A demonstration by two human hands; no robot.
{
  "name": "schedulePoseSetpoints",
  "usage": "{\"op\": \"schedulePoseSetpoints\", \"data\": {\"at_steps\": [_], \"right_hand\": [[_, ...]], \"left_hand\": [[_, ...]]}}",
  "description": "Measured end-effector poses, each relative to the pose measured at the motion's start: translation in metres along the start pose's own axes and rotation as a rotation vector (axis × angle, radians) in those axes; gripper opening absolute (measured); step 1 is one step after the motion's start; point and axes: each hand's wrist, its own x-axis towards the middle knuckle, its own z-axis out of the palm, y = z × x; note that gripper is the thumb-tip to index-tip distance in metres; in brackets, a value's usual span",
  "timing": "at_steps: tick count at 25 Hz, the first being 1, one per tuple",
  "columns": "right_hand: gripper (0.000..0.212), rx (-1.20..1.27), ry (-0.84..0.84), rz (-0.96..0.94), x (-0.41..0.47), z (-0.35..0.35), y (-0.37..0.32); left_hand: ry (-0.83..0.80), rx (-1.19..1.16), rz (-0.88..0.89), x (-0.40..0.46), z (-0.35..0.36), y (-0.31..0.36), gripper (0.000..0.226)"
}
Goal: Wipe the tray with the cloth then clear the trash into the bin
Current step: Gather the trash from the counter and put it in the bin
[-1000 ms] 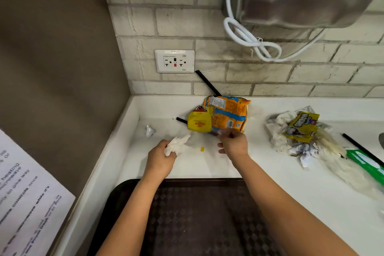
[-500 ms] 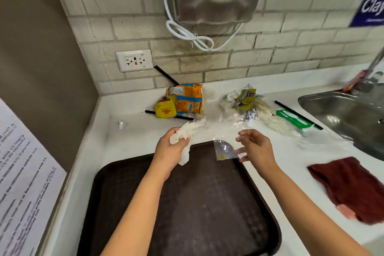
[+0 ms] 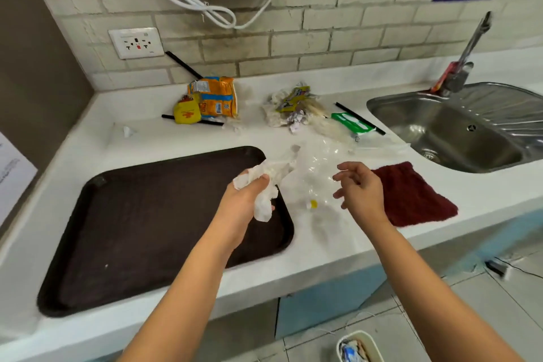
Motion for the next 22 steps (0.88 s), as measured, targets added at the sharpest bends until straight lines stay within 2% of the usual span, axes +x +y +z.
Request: {"op": "schedulePoseSetpoints", "data": {"at_steps": [3,6,9,13,17,22], "right_hand": [[0.028,-0.012,0.003,-0.047,-0.017,-0.059,0.021],[0.033,-0.008,0.012,-0.050,-0.040,-0.115,0.055],[0.039,-0.003,0.072,0.025,-0.060,-0.157,0.102],[0.028,0.050,0.151,0.134,-0.092,-0.187,0.160],[0.045,-0.030,0.127,0.307,-0.130,-0.210,0.239],[0.044,-0.253,-0.039,0.544,-0.170,-0.226,0.332]], "left_hand": [[0.026,-0.044,-0.042,-0.038,0.051,-0.024,0.021],[0.050,-0.040,-0.157,-0.082,0.102,-0.067,0.019],[0.042,-0.050,-0.348,-0.116,0.136,-0.115,0.026],[0.127,-0.082,-0.577,-0.135,0.161,-0.168,0.028],[0.111,0.152,-0.715,-0.135,0.175,-0.239,0.024],[0.059,0.311,-0.820,-0.129,0.185,-0.313,0.026]]}}
